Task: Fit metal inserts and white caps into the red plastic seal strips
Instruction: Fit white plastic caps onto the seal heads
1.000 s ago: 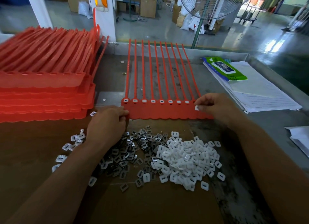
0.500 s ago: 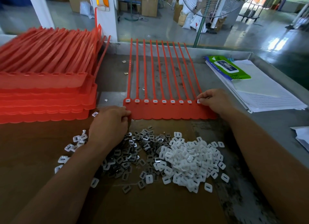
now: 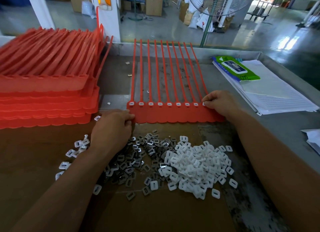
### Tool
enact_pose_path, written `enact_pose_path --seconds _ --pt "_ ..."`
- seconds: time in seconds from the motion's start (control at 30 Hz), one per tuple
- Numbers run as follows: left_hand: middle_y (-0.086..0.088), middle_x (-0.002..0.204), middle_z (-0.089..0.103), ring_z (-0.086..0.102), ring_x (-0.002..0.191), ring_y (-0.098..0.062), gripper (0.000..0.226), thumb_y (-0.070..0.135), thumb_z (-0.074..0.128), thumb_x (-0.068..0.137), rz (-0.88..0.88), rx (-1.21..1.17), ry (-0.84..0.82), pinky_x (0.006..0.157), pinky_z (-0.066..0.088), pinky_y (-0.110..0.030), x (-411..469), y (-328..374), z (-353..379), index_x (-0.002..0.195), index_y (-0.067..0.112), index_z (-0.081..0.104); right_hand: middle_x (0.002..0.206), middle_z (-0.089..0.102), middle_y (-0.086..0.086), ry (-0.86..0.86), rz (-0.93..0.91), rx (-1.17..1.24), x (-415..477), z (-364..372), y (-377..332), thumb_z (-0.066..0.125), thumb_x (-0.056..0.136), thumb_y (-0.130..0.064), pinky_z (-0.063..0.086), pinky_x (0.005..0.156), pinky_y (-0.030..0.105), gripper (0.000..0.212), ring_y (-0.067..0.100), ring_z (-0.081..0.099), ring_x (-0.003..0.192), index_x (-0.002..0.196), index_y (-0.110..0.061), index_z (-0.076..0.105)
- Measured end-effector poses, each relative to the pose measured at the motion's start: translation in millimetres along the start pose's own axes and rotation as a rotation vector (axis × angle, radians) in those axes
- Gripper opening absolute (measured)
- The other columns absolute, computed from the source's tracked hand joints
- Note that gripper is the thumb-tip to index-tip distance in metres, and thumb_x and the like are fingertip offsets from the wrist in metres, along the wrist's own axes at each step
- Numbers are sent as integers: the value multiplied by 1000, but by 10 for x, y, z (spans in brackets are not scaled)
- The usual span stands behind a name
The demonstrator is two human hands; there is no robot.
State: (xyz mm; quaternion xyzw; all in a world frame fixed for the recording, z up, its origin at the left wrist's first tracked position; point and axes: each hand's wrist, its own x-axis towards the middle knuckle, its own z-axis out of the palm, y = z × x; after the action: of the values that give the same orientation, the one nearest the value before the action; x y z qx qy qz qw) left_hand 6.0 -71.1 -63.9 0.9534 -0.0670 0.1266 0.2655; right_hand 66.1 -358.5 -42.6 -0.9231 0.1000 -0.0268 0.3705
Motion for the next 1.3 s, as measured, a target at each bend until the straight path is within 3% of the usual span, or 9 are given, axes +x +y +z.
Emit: enact_pose_path --seconds 0.17,0.3,0.47,0.63,0.73,0.83,1.0,1.17,1.3 --pt "-5 116 63 56 109 -20 27 8 54 83 3 4 -1 96 36 -27 4 -3 0 107 12 66 79 59 -6 10 24 66 2 -3 11 68 79 -4 41 75 24 25 12 55 83 69 -27 61" --pt "-4 117 62 55 110 -20 27 8 54 83 7 7 -3 96 36 -27 1 -6 -2 107 12 66 96 61 2 20 77 90 33 -15 -36 71 74 -1 44 80 26 26 14 56 89 82 -22 59" --pt "-3 121 60 53 114 -19 28 8 54 83 -10 -2 -8 100 35 -29 1 -6 -7 108 13 66 89 58 -1 33 172 79 89 -30 -125 73 71 0 34 57 17 23 6 49 74 78 -18 60" --pt "-3 122 60 53 114 -19 28 8 54 83 -1 7 -12 100 35 -29 -1 -6 -8 108 12 65 96 58 2 21 207 13 127 -29 -170 74 71 -1 41 79 27 23 14 51 92 76 -18 59" --pt "-3 121 60 54 113 -19 28 8 54 84 3 14 -12 99 34 -27 -1 -3 -13 108 12 65 94 57 1 33 207 22 121 -21 -158 73 72 -2 40 74 26 26 14 50 91 71 -21 56" --pt "-3 121 60 54 113 -20 28 8 54 83 0 10 -9 98 35 -27 -1 7 -19 108 12 66 84 56 -2 74 155 33 85 -3 -94 72 74 -3 39 64 22 27 9 50 79 69 -23 54" --pt "-4 121 60 54 113 -20 27 7 54 83 4 11 -7 98 35 -28 0 16 -20 107 11 66 84 58 -1 156 -22 -64 -14 68 27 70 78 -10 44 78 28 18 13 54 84 80 -22 56" --pt "-4 119 61 55 111 -20 27 7 54 83 9 10 -2 96 36 -26 -6 13 -22 107 11 66 92 61 1 106 -74 -39 -135 -6 -4 67 81 -11 46 87 31 14 15 58 90 92 -17 62" --pt "-5 118 62 55 111 -21 27 7 54 83 13 13 0 96 36 -27 -4 5 -16 106 10 67 79 60 -8 53 -196 -32 -376 -52 -149 67 81 -10 40 67 8 10 -1 53 72 87 -18 64"
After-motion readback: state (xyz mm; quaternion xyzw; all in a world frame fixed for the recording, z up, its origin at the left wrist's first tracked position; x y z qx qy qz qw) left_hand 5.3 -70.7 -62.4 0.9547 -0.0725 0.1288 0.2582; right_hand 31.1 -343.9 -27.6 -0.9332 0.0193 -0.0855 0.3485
